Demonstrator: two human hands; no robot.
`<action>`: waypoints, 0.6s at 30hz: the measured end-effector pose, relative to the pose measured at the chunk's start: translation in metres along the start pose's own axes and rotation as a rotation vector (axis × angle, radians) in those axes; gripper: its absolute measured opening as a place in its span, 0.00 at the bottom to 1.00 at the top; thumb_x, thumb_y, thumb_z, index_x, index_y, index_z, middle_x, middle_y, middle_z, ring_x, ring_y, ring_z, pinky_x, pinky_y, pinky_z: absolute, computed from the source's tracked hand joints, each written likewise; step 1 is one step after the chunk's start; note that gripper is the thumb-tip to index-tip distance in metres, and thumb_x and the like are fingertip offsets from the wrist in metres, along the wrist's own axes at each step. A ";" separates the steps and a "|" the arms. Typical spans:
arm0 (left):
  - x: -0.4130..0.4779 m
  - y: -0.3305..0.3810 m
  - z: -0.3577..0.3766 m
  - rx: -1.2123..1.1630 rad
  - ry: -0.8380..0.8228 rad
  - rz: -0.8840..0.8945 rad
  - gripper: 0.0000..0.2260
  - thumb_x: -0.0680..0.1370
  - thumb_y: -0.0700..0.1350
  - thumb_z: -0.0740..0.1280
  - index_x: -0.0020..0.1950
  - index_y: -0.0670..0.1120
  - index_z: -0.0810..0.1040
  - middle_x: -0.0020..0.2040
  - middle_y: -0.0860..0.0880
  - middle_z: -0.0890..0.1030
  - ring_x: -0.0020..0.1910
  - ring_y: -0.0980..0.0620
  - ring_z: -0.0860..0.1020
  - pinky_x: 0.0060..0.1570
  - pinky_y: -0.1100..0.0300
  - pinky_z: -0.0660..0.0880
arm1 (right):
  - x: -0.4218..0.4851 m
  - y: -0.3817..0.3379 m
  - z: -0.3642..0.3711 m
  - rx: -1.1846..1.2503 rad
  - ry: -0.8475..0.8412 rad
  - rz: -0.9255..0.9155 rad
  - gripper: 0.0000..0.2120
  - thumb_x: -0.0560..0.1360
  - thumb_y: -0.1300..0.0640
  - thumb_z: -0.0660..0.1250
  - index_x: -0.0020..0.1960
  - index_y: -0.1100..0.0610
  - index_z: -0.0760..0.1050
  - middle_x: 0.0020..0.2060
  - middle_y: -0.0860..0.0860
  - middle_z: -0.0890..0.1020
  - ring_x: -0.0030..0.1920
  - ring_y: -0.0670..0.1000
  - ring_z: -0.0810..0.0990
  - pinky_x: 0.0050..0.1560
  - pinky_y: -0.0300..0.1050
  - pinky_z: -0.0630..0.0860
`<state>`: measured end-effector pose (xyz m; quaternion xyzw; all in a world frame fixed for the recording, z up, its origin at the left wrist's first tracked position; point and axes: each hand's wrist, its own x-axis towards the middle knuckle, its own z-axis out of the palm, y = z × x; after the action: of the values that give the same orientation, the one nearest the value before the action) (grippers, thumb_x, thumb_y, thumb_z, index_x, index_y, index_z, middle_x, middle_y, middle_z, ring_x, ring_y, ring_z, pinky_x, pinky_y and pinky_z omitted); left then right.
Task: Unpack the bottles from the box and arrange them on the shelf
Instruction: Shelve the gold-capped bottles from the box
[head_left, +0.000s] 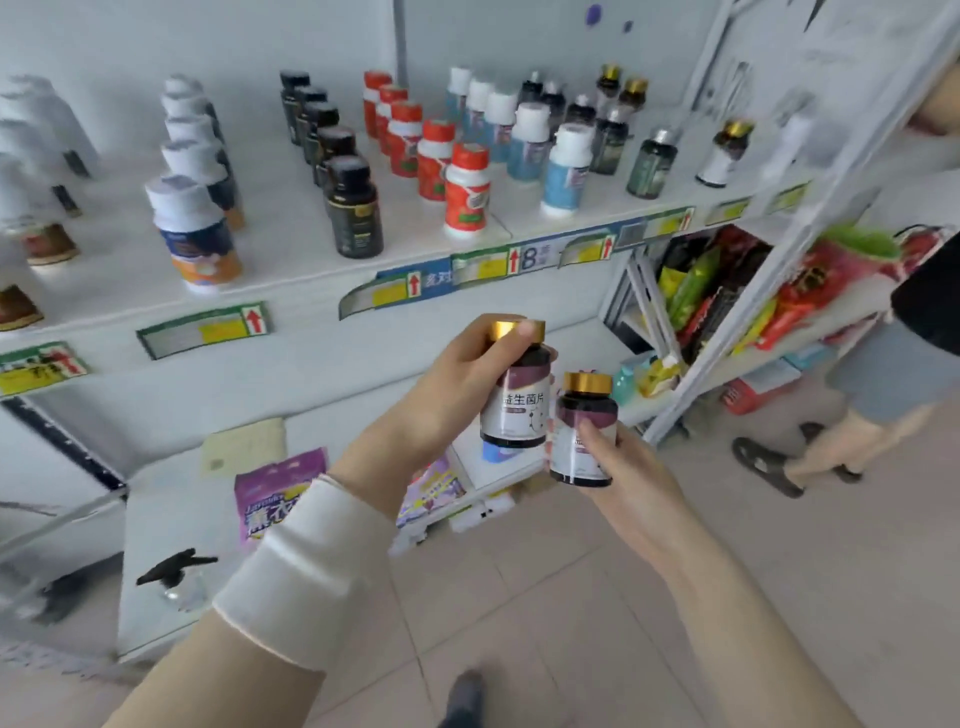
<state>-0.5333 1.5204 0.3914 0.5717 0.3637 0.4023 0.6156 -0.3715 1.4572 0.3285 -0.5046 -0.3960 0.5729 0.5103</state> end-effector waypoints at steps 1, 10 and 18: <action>0.018 0.006 0.009 0.006 -0.011 0.017 0.16 0.70 0.56 0.63 0.52 0.48 0.75 0.45 0.52 0.84 0.48 0.50 0.82 0.55 0.52 0.77 | 0.011 -0.013 -0.011 0.000 0.008 -0.019 0.37 0.59 0.36 0.75 0.62 0.53 0.75 0.59 0.54 0.81 0.61 0.56 0.78 0.66 0.62 0.68; 0.174 0.064 0.054 0.030 -0.076 0.125 0.10 0.75 0.52 0.63 0.54 0.52 0.75 0.51 0.51 0.83 0.55 0.51 0.81 0.57 0.55 0.76 | 0.120 -0.130 -0.099 -0.055 0.103 -0.184 0.36 0.55 0.34 0.76 0.59 0.50 0.78 0.57 0.52 0.82 0.62 0.53 0.78 0.69 0.59 0.65; 0.311 0.104 0.102 0.132 -0.018 0.202 0.10 0.78 0.52 0.62 0.57 0.50 0.74 0.50 0.54 0.83 0.47 0.60 0.81 0.45 0.66 0.77 | 0.222 -0.220 -0.184 0.006 0.145 -0.293 0.27 0.66 0.49 0.67 0.64 0.55 0.72 0.58 0.51 0.81 0.61 0.50 0.78 0.66 0.51 0.70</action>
<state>-0.3206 1.7636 0.5071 0.6484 0.3241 0.4324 0.5363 -0.1430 1.7013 0.4707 -0.4799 -0.4260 0.4554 0.6171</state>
